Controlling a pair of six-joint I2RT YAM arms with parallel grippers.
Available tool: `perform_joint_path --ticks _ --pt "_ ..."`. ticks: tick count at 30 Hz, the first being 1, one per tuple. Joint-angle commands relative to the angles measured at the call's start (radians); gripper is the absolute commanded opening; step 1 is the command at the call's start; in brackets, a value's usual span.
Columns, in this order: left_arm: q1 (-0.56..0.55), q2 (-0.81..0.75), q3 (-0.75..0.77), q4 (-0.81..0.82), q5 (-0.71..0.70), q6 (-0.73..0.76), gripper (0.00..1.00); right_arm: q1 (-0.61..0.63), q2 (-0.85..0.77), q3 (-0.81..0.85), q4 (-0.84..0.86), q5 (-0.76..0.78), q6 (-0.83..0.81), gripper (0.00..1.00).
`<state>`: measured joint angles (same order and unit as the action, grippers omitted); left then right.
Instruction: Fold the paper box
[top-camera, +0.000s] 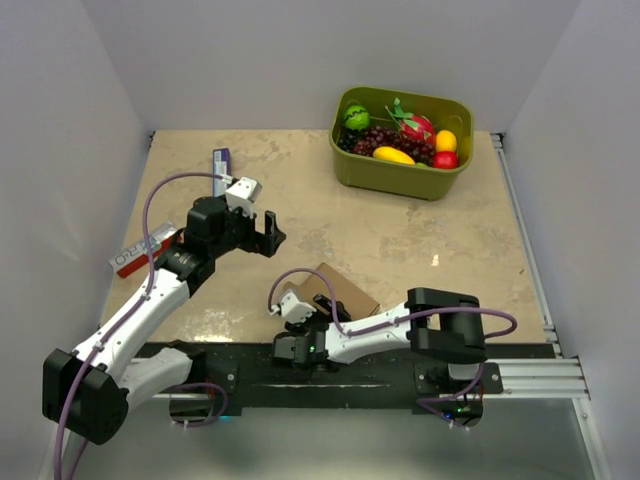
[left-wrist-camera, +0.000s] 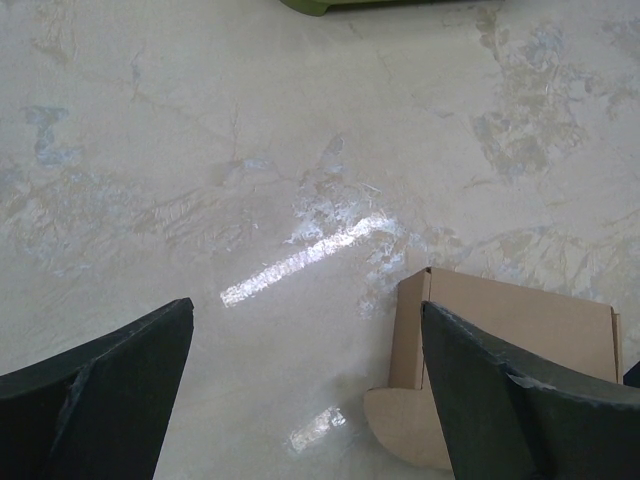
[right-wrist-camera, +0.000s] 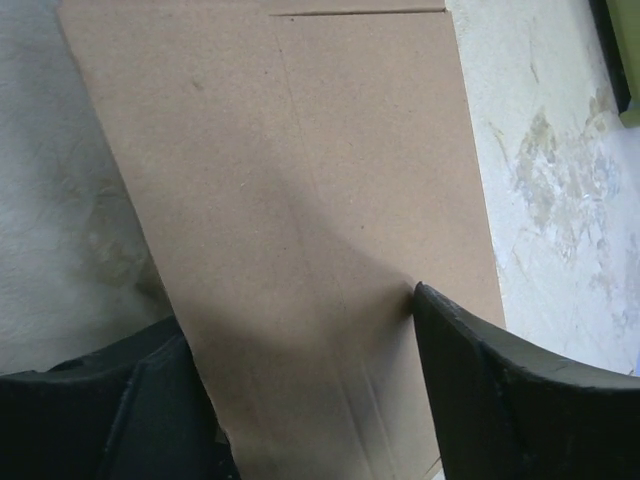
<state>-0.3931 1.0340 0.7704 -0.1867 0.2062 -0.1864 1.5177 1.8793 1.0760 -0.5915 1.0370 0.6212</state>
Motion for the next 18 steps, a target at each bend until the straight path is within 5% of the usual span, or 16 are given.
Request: perform_joint_path --ticks 1,13,18 --pt "0.008 -0.015 -0.01 0.043 0.022 0.019 1.0 -0.022 0.023 0.009 0.004 -0.02 0.028 0.66" --pt "0.008 -0.031 -0.006 0.05 0.056 0.016 1.0 -0.037 -0.063 -0.005 0.039 -0.052 -0.067 0.4" --pt "0.008 -0.037 -0.003 0.053 0.064 0.016 1.0 -0.062 -0.166 -0.056 0.116 -0.136 -0.162 0.37"
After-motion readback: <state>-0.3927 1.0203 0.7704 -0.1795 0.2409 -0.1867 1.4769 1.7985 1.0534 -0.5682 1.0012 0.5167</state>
